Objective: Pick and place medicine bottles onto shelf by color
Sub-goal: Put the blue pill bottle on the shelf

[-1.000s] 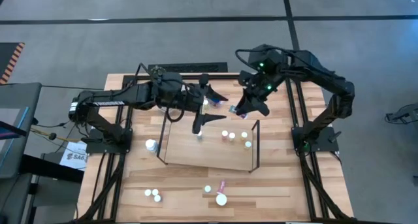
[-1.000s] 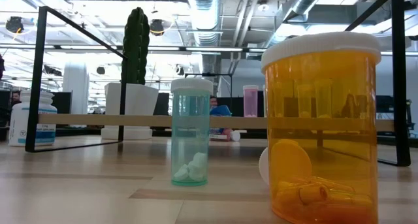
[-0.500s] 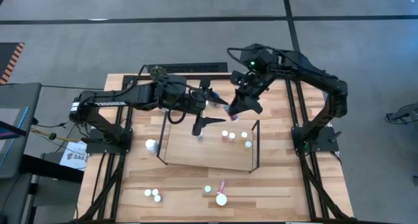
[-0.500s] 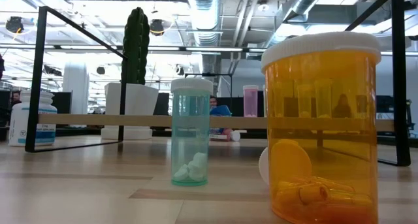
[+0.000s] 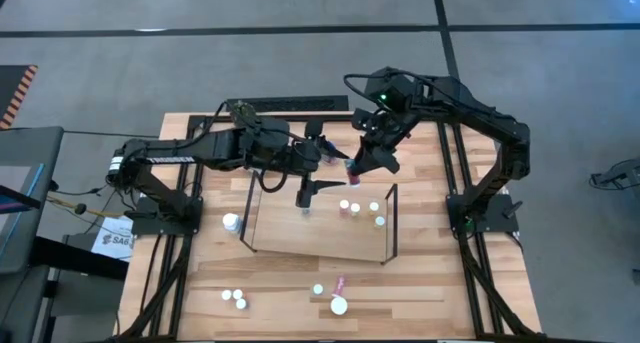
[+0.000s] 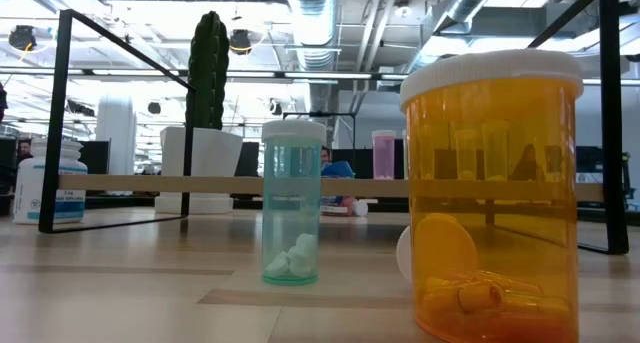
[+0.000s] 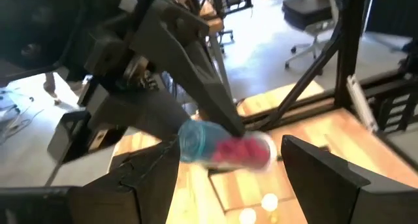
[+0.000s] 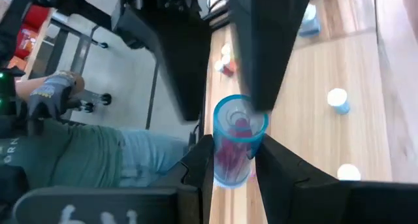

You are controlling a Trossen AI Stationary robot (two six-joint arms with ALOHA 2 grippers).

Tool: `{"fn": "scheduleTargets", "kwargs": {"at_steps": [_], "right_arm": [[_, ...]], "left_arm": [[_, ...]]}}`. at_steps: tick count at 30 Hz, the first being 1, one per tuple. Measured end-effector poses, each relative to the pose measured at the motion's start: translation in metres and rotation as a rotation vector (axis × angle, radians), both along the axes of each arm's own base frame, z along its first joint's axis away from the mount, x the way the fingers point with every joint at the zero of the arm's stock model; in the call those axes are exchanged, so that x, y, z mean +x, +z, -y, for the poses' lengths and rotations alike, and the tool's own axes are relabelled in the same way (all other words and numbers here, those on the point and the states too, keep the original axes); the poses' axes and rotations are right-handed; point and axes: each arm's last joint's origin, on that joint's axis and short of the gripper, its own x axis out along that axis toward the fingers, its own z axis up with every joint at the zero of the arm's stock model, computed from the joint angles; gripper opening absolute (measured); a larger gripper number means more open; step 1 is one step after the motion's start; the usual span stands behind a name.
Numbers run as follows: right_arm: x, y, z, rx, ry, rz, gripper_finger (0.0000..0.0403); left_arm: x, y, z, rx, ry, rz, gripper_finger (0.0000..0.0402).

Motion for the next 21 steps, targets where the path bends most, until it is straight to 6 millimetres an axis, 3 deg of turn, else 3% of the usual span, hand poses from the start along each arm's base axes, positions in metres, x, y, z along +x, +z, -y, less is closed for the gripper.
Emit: {"fn": "scheduleTargets", "kwargs": {"at_steps": [12,21], "right_arm": [[-0.0059,-0.0052,-0.0056,0.08,0.094,-0.065,0.0109],[-0.0005,0.0001,-0.0046,0.073,0.095,0.011,0.0109]], "left_arm": [[-0.0018,0.0046,0.0019,0.233,-0.109,0.053,0.0254],[0.0059,0.0009,0.0037,0.26,-0.182,0.08,0.0254]]}}
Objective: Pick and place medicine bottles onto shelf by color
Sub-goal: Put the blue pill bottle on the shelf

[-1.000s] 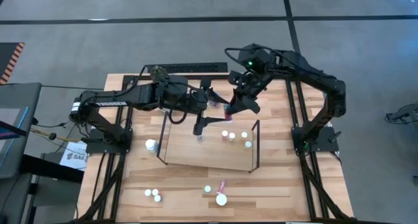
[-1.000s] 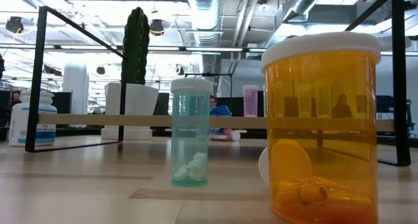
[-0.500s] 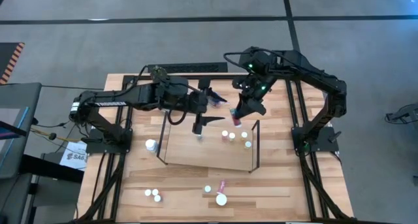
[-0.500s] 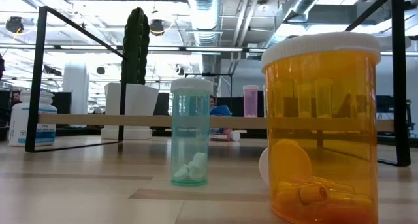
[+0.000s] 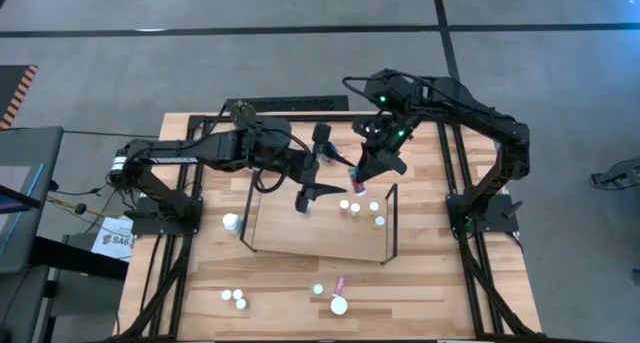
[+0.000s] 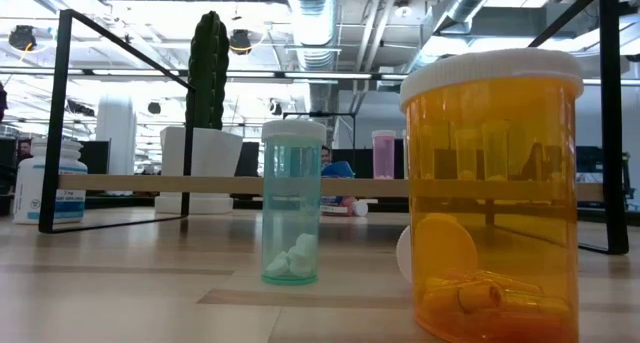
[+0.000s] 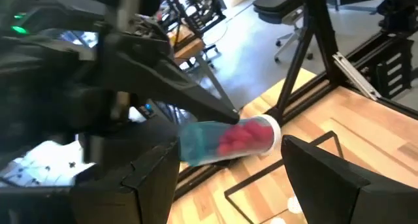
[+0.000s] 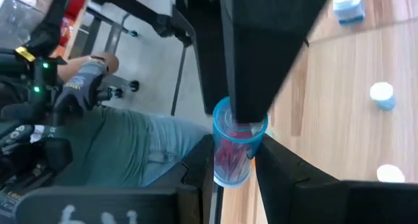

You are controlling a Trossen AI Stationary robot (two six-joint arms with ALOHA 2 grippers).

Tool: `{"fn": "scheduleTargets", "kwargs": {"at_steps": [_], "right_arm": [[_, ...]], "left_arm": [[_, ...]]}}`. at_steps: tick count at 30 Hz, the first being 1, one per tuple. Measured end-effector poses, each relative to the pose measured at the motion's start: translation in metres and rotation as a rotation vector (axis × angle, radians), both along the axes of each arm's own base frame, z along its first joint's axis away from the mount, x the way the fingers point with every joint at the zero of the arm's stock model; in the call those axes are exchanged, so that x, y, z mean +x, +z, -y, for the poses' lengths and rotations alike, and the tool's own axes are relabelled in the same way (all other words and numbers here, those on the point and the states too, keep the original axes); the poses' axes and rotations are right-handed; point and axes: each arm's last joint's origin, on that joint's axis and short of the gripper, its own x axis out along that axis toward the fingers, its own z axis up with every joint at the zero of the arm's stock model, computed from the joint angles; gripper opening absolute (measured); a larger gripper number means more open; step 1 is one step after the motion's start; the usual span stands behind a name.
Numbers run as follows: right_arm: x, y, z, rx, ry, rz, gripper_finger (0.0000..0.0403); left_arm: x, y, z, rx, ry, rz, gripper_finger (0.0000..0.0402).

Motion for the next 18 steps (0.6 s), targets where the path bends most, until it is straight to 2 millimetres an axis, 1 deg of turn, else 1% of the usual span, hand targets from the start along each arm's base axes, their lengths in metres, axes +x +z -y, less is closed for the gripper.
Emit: {"fn": "scheduleTargets", "kwargs": {"at_steps": [4,9,14,18], "right_arm": [[0.001,0.001,0.0,0.006,-0.001,0.004,0.0109],[0.001,0.0,-0.007,0.01,0.024,0.001,0.0109],[0.002,0.001,-0.014,0.012,0.05,0.003,0.0109],[0.002,0.001,-0.014,0.012,0.048,0.004,0.0109]], "left_arm": [[0.004,-0.001,0.0,0.025,-0.005,0.022,0.0254],[0.005,0.003,0.0,0.086,-0.017,0.075,0.0254],[0.005,0.002,0.001,0.074,-0.062,0.074,0.0254],[0.01,-0.003,0.003,0.056,-0.119,0.06,0.0254]]}}
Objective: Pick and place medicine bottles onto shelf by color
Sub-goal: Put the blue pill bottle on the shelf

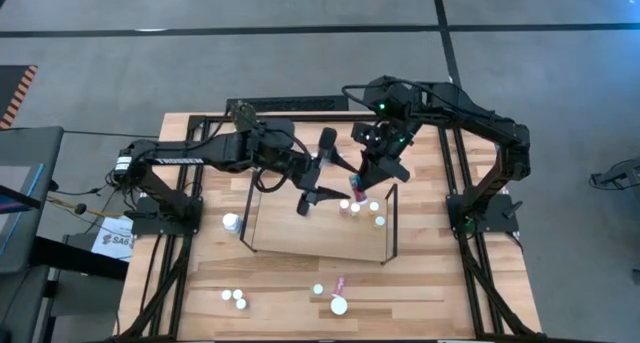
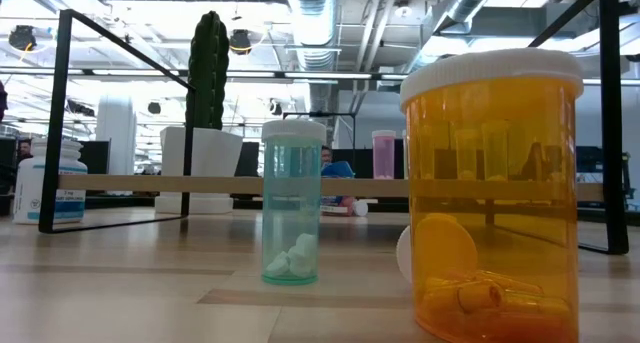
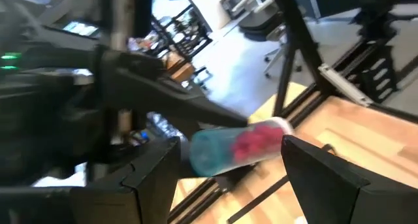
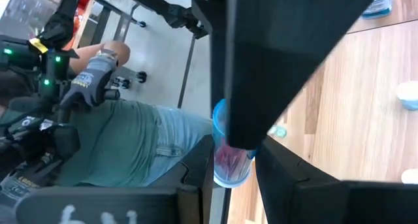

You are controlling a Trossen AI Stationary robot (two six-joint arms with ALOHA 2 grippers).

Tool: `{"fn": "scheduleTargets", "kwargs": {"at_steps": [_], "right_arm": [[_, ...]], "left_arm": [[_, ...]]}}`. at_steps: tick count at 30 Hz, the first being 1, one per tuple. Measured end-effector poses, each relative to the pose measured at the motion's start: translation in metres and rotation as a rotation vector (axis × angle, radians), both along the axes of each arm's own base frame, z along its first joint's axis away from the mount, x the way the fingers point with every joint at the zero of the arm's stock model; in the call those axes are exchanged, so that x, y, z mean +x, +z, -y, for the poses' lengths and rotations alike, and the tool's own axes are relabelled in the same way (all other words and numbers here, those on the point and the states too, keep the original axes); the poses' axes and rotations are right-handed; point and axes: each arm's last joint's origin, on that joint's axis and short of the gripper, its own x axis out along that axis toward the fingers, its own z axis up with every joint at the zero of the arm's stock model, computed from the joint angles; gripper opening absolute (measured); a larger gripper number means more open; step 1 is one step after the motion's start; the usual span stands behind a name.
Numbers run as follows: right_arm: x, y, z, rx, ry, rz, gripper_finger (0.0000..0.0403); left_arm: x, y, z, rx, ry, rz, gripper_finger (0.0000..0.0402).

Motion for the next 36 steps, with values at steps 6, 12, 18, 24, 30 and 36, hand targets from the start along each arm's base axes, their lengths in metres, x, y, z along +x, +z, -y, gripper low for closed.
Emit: {"fn": "scheduleTargets", "kwargs": {"at_steps": [6,12,18,24,30,36], "right_arm": [[0.0,0.0,0.001,0.0,-0.003,-0.002,0.0109],[0.0,-0.001,0.002,0.003,-0.008,-0.011,0.0109],[-0.002,-0.002,0.004,0.009,-0.021,-0.033,0.0109],[-0.004,-0.005,0.006,0.012,-0.022,-0.065,0.0109],[-0.006,-0.006,0.005,0.01,-0.014,-0.082,0.0109],[-0.005,-0.006,-0.001,0.007,0.008,-0.081,0.0109]], "left_arm": [[0.0,0.0,0.001,-0.037,-0.019,-0.006,0.0254],[0.0,-0.001,0.007,-0.075,-0.021,-0.027,0.0254],[0.0,-0.001,0.011,-0.104,0.009,-0.046,0.0254],[-0.001,-0.002,0.015,-0.114,0.027,-0.064,0.0254],[-0.001,-0.003,0.02,-0.114,0.035,-0.066,0.0254],[-0.003,0.005,0.022,-0.025,0.083,0.018,0.0254]]}}
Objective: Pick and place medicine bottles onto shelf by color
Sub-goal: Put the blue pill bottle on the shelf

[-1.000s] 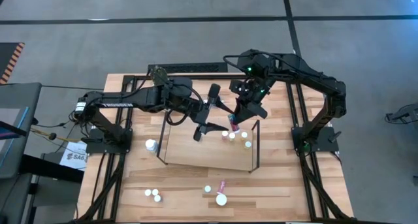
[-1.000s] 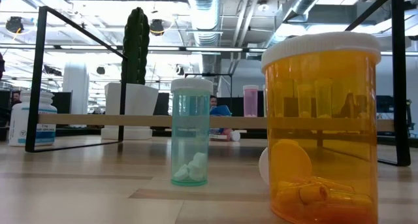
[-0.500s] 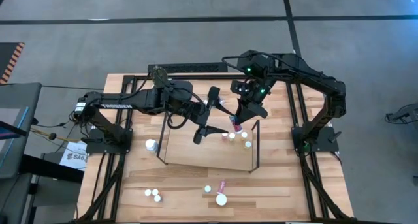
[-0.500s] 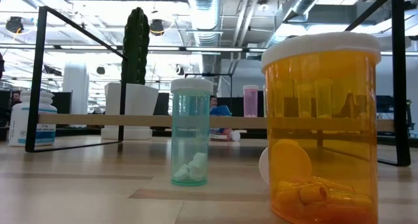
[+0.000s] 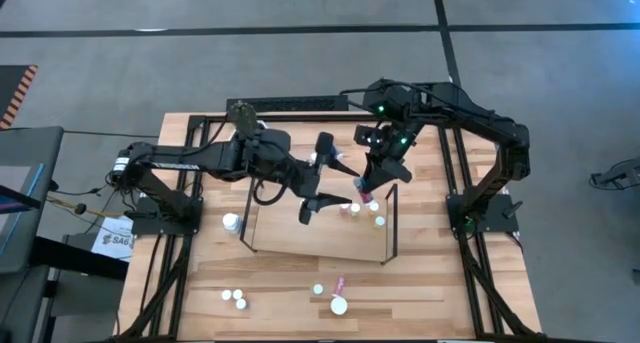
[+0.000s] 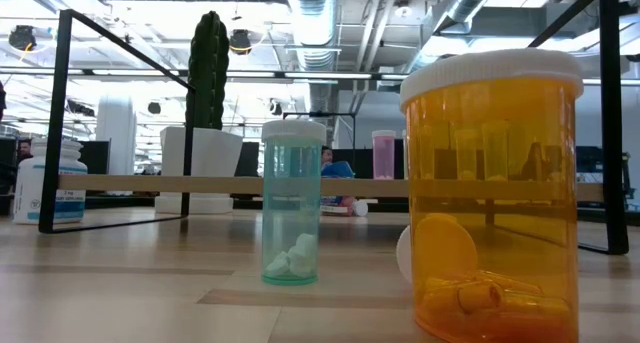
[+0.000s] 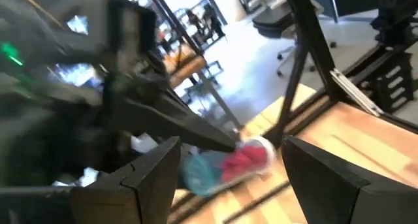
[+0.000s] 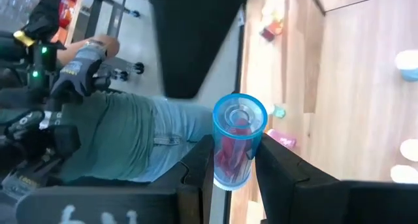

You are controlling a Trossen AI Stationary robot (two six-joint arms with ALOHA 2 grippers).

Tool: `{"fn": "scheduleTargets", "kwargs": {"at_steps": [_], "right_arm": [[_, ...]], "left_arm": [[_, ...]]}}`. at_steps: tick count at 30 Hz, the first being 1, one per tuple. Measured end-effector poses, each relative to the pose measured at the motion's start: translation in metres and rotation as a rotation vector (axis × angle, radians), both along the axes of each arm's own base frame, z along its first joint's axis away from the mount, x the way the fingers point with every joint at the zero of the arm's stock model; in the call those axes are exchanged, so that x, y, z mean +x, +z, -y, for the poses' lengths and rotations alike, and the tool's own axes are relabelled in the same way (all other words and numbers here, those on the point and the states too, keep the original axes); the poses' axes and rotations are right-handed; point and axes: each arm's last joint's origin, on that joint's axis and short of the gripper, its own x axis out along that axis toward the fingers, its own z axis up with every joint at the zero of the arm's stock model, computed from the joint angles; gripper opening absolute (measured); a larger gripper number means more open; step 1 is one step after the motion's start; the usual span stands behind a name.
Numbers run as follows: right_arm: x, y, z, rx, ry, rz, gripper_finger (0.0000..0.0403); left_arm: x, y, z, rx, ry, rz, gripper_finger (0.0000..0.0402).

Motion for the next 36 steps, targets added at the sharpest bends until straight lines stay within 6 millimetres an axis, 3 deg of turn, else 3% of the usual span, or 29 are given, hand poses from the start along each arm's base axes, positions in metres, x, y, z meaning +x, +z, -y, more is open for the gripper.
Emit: {"fn": "scheduleTargets", "kwargs": {"at_steps": [25,36], "right_arm": [[0.01,0.009,-0.013,0.006,0.022,0.115,0.0109],[0.011,0.009,-0.018,0.023,0.027,0.094,0.0109]], "left_arm": [[0.005,-0.002,0.002,-0.015,-0.078,0.018,0.0252],[0.006,-0.007,0.003,-0.038,-0.059,-0.032,0.0195]]}}
